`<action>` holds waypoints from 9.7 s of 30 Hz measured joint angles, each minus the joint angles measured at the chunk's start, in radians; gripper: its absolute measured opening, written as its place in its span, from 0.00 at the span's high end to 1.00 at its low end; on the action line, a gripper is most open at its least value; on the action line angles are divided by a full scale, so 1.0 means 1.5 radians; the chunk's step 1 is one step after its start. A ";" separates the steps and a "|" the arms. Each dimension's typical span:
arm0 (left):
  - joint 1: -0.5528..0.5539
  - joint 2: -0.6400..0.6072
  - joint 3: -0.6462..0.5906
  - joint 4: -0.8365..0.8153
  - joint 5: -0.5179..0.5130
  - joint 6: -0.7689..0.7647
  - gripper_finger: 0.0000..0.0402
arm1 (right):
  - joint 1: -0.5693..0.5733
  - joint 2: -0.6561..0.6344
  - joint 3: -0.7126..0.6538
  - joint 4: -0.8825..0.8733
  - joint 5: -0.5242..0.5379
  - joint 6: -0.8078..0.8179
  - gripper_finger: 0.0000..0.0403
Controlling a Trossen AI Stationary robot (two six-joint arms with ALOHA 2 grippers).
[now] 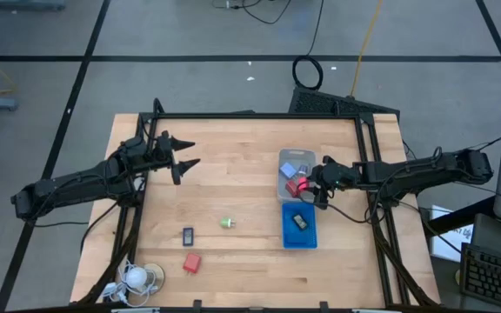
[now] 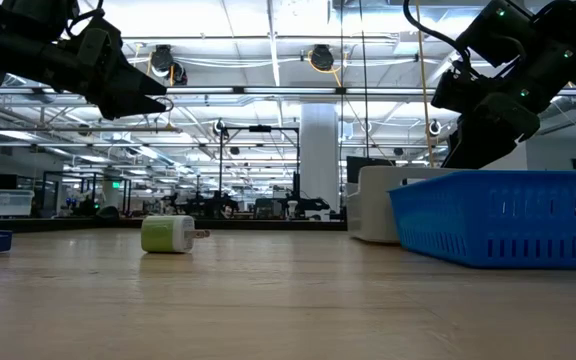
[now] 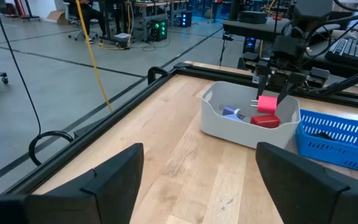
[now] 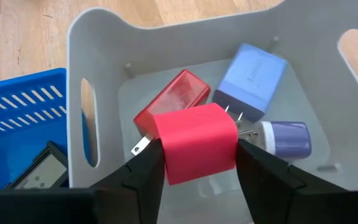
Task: Pick & Place Office items
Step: Put the pink charger adapter into the gray bin, then put the blue digital clock into the blue bin
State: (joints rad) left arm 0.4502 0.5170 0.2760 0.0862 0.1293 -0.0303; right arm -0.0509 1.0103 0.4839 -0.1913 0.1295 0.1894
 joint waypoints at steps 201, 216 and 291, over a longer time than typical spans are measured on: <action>-0.689 0.699 0.304 -0.496 0.087 -0.959 0.50 | -0.001 -0.246 -0.080 0.493 -0.207 -0.222 0.39; -0.695 0.700 0.303 -0.491 0.064 -0.926 0.61 | -0.001 -0.246 -0.080 0.493 -0.207 -0.222 0.39; -0.286 0.649 0.333 -0.023 -0.291 -0.019 0.84 | -0.032 -0.049 -0.079 0.592 -0.122 -0.173 0.39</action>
State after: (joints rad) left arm 0.0209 1.4908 0.7755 0.0514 -0.3070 -0.0585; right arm -0.0986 0.9362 0.3653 0.6966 -0.0542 -0.0701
